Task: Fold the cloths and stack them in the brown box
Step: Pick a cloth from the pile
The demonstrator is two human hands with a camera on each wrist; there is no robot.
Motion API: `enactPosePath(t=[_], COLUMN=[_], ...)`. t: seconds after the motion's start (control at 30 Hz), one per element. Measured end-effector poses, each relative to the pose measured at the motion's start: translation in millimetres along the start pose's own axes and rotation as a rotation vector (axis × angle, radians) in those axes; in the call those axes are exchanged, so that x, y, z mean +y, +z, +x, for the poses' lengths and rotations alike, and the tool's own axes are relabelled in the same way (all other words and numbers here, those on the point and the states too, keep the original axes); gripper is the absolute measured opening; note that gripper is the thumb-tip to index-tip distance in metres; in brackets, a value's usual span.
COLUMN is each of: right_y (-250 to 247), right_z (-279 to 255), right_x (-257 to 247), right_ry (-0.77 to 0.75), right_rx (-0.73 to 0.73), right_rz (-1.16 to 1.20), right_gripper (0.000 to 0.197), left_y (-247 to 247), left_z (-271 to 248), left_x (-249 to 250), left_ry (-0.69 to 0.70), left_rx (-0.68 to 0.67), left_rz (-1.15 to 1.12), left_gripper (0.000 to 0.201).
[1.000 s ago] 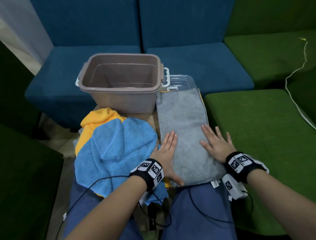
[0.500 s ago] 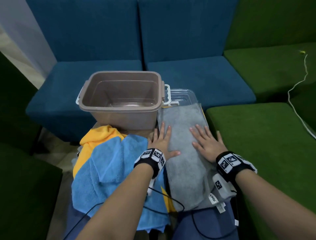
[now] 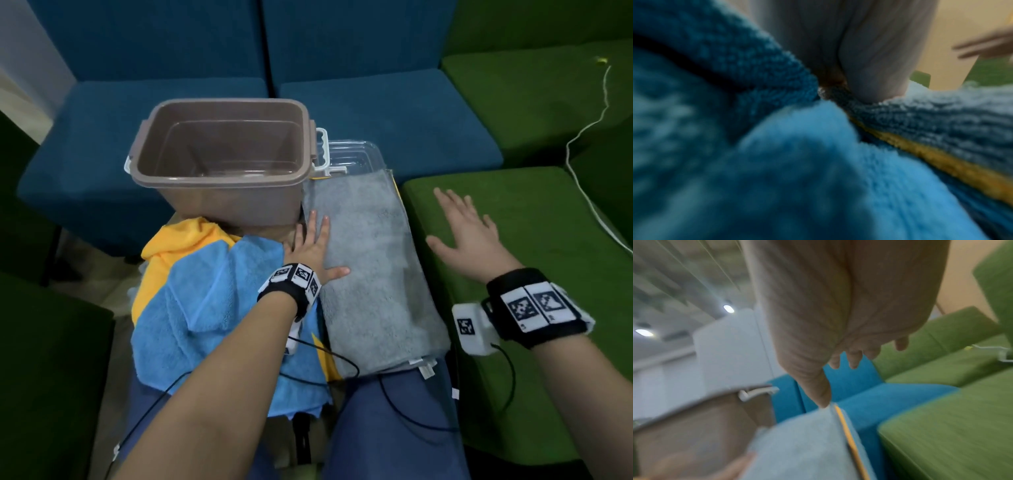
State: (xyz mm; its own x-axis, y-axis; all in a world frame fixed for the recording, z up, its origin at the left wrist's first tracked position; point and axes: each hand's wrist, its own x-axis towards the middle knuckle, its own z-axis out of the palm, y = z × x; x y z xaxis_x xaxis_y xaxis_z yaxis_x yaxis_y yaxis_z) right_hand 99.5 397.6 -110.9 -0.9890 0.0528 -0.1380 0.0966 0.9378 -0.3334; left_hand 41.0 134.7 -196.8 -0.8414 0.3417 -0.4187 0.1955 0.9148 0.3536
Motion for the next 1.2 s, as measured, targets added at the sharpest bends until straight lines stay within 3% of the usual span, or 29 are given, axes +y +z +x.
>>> enactPosePath(t=[0.17, 0.3, 0.4, 0.5, 0.7, 0.87, 0.97, 1.13, 1.2], right_y=[13, 41, 43, 44, 58, 61, 60, 67, 69], right_z=[18, 56, 90, 115, 127, 116, 114, 118, 119], right_x=[-40, -42, -43, -44, -37, -32, -32, -33, -35], right_ry=[-0.139, 0.008, 0.162, 0.286, 0.304, 0.19, 0.172, 0.225, 0.244], right_rx=[-0.031, 0.027, 0.158, 0.153, 0.162, 0.377, 0.469, 0.407, 0.412], right_rz=[0.084, 0.214, 0.283, 0.265, 0.24, 0.276, 0.308, 0.334, 0.345], right_gripper=[0.073, 0.063, 0.051, 0.039, 0.025, 0.011, 0.009, 0.01, 0.01], left_y=[-7, -17, -27, -34, -20, -22, -29, -26, -25], left_z=[-5, -3, 6, 14, 30, 37, 42, 47, 46], left_x=[7, 10, 15, 23, 37, 44, 46, 35, 32], left_ry=[-0.011, -0.05, -0.074, -0.114, -0.146, -0.24, -0.185, -0.166, -0.096], left_rx=[0.039, 0.207, 0.266, 0.35, 0.508, 0.51, 0.646, 0.626, 0.605], left_rz=[-0.061, -0.303, -0.398, -0.407, -0.534, -0.504, -0.365, -0.312, -0.329], left_gripper=[0.118, 0.121, 0.106, 0.082, 0.06, 0.06, 0.066, 0.065, 0.063])
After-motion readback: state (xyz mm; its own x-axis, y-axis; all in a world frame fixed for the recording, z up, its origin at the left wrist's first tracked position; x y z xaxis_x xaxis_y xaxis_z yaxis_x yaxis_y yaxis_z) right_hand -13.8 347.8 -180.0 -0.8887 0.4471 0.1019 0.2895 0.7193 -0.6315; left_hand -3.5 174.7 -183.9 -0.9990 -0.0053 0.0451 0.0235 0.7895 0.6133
